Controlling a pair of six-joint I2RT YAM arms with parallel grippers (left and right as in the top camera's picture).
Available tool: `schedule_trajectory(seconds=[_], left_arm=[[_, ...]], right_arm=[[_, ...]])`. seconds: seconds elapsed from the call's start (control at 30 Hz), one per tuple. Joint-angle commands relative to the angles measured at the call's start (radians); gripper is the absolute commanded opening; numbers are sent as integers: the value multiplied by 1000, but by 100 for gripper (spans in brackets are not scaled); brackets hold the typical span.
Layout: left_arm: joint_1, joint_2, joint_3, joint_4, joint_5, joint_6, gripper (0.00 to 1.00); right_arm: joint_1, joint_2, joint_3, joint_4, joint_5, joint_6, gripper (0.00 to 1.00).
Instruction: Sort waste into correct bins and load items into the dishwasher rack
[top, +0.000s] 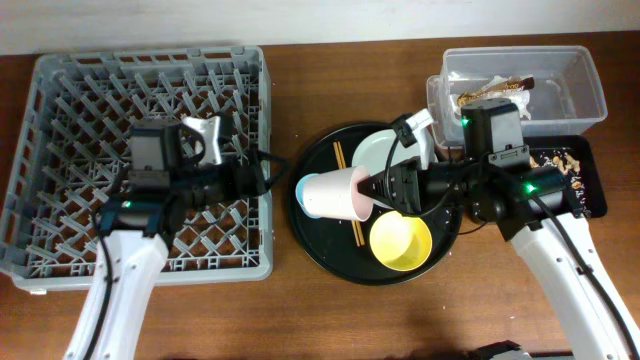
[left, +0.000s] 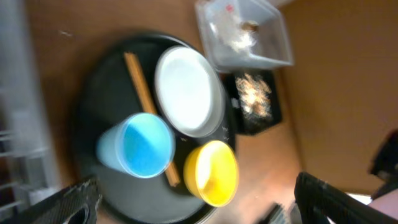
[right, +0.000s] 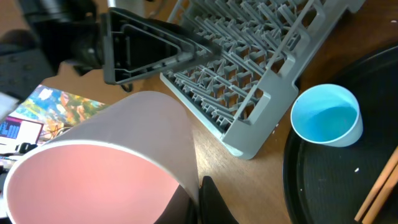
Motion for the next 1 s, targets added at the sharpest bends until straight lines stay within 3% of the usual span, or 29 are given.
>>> schedule_trajectory(seconds=[0.0,0.1,0.23,0.4,0.6,0.67,0.8,0.97], left_arm=[[-10,75,16,152,364,-55,97],[-10,84,16,263,446,-147,91],[-10,84,16,375,612,-138,89],[-15,84,16,421,671,-114,90],[-15,84,15,420,641,-112,65],[-15,84,15,419,642,-112,65],[-14,84,15,413,645,-113,87],[-14,84,15,413,645,-113,91]], right_arm=[[-9,23,22,-6,-33,-37,4],[-9,25,22,-8,-32,-58,4],[-44,35,22,-8,-30,-130,4],[-81,115,22,218,-219,-81,4],[-26,199,22,478,-246,79,4],[-8,210,22,522,-246,100,4],[59,228,22,608,-241,146,4],[78,238,22,674,-242,198,4]])
